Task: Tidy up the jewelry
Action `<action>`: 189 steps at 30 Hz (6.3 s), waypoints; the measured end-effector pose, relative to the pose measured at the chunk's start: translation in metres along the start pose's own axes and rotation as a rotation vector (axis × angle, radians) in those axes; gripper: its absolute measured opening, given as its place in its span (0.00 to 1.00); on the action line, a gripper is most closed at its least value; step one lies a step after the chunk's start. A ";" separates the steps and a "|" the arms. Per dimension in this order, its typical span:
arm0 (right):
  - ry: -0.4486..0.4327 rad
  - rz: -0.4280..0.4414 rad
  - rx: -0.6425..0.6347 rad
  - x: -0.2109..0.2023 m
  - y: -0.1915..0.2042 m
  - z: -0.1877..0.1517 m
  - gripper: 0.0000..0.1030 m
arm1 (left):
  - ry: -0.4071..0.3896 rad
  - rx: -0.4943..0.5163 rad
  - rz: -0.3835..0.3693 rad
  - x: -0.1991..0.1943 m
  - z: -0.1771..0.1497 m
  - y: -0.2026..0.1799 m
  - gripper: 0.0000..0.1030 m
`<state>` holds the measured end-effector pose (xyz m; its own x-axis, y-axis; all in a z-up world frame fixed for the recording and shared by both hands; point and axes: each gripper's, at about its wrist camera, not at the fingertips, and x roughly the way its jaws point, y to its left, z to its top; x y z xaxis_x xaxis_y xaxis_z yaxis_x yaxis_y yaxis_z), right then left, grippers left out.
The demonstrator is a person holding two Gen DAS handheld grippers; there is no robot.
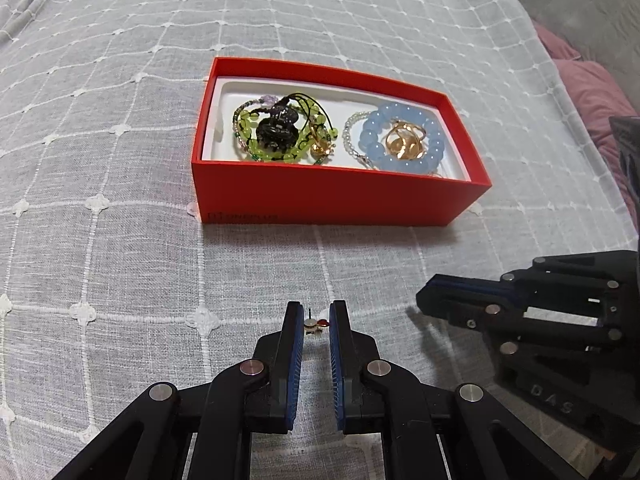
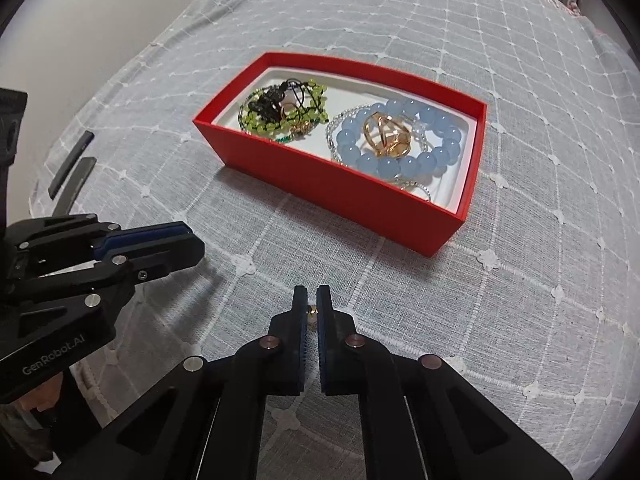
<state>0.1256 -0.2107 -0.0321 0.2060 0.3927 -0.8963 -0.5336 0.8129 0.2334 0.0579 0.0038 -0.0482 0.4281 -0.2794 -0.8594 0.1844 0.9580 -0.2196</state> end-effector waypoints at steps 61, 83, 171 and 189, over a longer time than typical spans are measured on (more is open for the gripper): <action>-0.297 0.140 0.231 -0.030 -0.037 0.059 0.04 | -0.182 -0.061 -0.097 0.017 0.077 0.001 0.07; -0.270 0.080 0.194 -0.017 -0.029 0.058 0.05 | -0.190 -0.010 0.002 0.025 0.076 -0.002 0.08; -0.297 -0.056 0.201 -0.072 -0.028 0.007 0.74 | -0.298 -0.009 0.349 -0.028 0.035 -0.004 0.90; -0.405 -0.166 0.149 -0.113 -0.009 -0.025 1.00 | -0.272 0.002 0.348 -0.052 0.003 -0.016 0.99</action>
<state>0.0869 -0.2734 0.0574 0.5984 0.3639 -0.7138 -0.3483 0.9205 0.1774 0.0355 0.0027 0.0016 0.6820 0.0527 -0.7295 -0.0102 0.9980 0.0625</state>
